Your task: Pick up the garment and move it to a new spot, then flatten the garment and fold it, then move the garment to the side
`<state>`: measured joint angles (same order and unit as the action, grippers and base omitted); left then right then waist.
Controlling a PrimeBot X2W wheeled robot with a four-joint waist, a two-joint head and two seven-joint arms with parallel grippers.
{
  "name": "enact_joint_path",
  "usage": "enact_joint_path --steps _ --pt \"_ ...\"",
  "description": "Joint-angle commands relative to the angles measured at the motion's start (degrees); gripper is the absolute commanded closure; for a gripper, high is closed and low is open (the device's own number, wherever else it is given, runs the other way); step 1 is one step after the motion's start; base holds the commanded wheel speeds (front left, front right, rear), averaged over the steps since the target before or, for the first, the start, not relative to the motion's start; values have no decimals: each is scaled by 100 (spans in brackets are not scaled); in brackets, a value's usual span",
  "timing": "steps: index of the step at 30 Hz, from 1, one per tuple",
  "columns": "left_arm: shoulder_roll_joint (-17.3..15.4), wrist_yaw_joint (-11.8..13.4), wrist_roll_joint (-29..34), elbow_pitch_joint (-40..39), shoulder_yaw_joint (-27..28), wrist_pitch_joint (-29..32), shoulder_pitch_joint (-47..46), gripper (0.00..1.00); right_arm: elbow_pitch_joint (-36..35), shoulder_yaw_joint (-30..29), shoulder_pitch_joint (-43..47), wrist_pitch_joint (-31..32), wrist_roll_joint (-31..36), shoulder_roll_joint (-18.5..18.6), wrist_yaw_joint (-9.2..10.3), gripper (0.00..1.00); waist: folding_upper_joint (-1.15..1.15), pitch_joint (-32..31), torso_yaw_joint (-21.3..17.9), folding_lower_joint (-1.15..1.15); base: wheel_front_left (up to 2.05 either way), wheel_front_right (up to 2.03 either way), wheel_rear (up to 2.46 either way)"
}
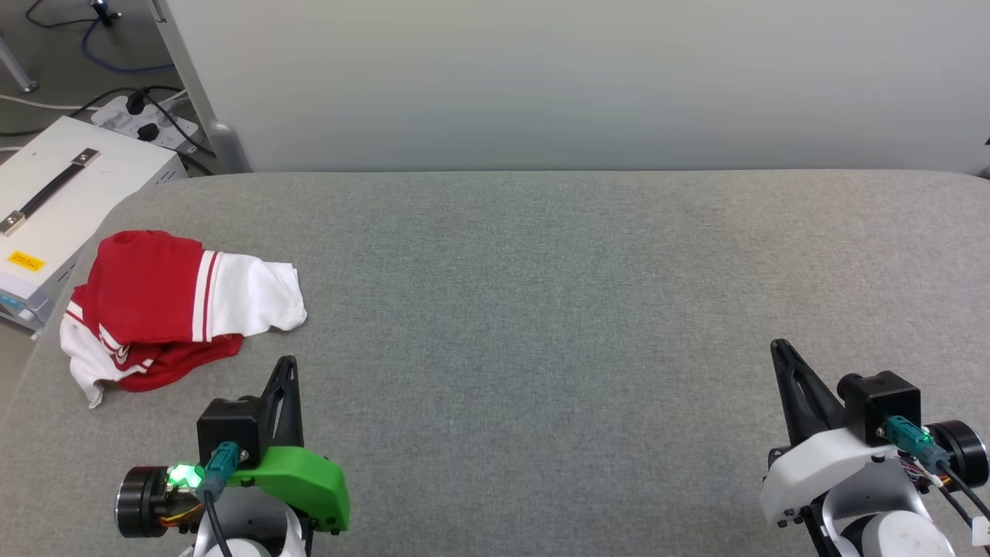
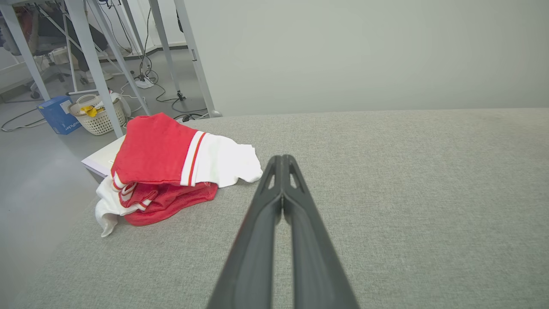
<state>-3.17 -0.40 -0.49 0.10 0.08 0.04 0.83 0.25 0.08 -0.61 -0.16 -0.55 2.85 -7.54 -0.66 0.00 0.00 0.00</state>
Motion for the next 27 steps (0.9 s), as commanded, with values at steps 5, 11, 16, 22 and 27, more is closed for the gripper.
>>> enact_joint_path --steps 5,11,16,22,27 --pt "29 40 49 -10 -8 -4 -83 100 -25 -8 61 16 55 3 5 100 66 0 0 0 0 0 0" --pt "29 40 49 -10 -8 -4 -83 100 -25 -8 61 16 55 3 5 100 66 0 0 0 0 0 0" --pt "29 40 49 -10 -8 -4 -83 100 -25 -8 61 16 55 3 5 100 66 0 0 0 0 0 0" --pt "-2 -2 -17 15 5 -15 3 0 12 -8 -2 -16 -22 -1 0 0 1 1 0 0 0 0 0" --pt "-1 -6 -72 61 21 -73 -2 0 45 -61 -17 -73 -72 -1 0 0 3 10 -1 0 0 0 0"
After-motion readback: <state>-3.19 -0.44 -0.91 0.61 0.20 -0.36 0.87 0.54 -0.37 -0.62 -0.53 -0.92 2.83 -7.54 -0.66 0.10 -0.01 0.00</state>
